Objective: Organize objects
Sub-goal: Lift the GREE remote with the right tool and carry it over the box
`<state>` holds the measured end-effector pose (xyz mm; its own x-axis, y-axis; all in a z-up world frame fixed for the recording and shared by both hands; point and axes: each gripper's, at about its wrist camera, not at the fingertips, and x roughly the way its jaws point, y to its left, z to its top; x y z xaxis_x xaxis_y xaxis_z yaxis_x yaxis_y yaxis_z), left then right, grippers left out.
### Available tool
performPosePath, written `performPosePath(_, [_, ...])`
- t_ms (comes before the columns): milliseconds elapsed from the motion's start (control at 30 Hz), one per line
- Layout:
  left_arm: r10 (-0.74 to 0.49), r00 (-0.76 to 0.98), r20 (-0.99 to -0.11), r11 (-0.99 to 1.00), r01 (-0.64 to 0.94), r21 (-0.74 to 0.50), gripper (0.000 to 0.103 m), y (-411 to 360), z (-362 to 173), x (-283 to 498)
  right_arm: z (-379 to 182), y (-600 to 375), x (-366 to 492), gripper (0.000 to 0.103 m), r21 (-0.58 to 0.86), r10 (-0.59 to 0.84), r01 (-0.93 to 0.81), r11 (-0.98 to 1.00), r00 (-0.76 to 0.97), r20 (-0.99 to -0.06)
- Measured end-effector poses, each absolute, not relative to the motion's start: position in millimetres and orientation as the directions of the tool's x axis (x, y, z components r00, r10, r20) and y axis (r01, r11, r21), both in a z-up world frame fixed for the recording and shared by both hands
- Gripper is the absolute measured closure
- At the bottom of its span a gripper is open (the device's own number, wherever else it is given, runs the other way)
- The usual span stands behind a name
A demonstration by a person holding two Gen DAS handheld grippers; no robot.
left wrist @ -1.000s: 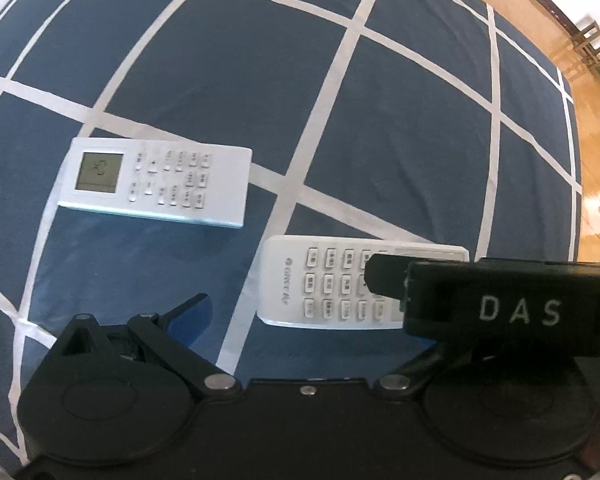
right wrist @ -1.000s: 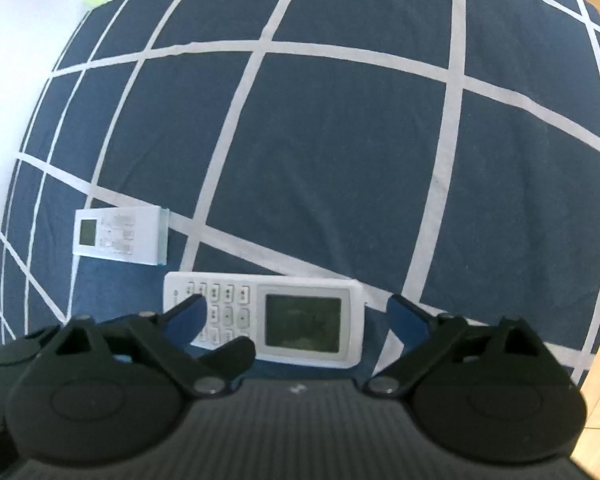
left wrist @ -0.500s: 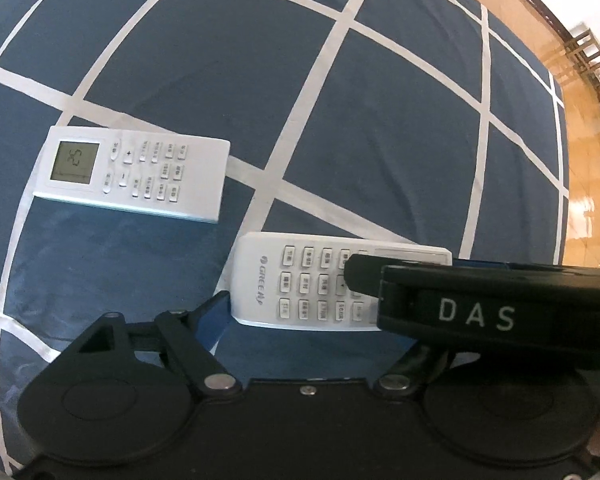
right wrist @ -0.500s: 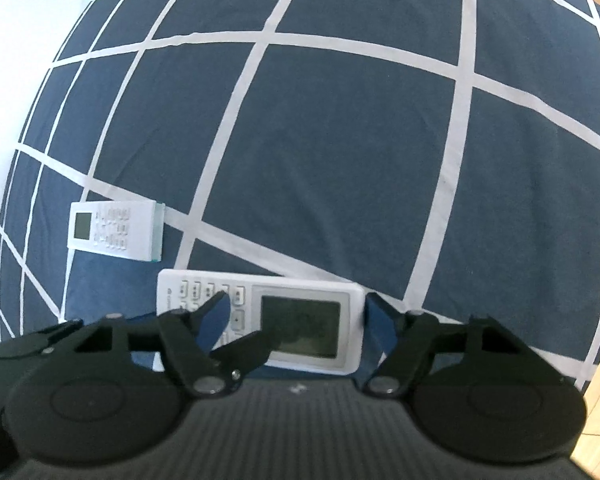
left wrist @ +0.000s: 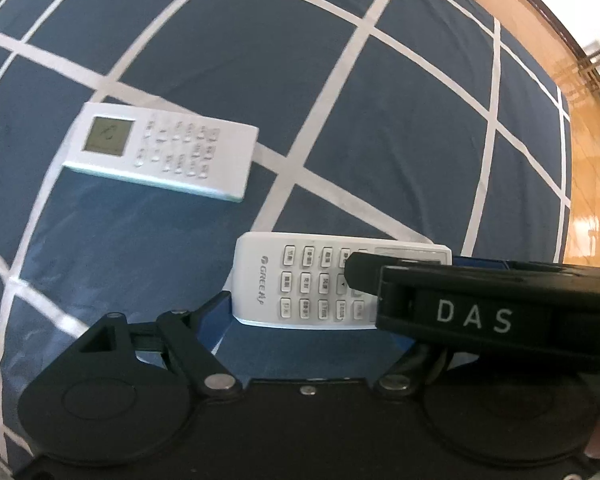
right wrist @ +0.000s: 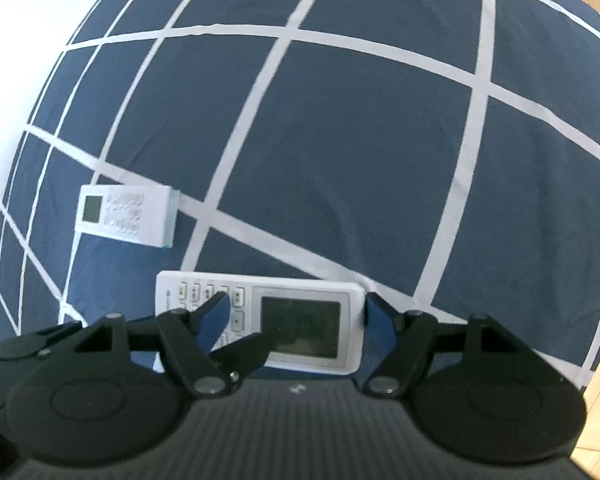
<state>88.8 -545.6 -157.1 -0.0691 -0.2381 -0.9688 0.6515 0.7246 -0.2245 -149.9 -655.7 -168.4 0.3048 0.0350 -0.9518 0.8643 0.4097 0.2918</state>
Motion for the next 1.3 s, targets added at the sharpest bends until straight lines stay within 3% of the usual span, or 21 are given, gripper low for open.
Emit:
performPosePath(567, [-0.260,0.079,-0.962,0.849,0.494,-0.188,0.025,-442,-86,78,-102,-586,-108,0.030,0.324,0.051,0.729,0.603,0.371,-0.927])
performPosePath(1300, [-0.223,0.269,-0.937,0.970,0.154,-0.187,0.025,-222,-23,40,-28,-395,-27,0.030,0.315,0.133,0.406,0.858,0.415,-0.900])
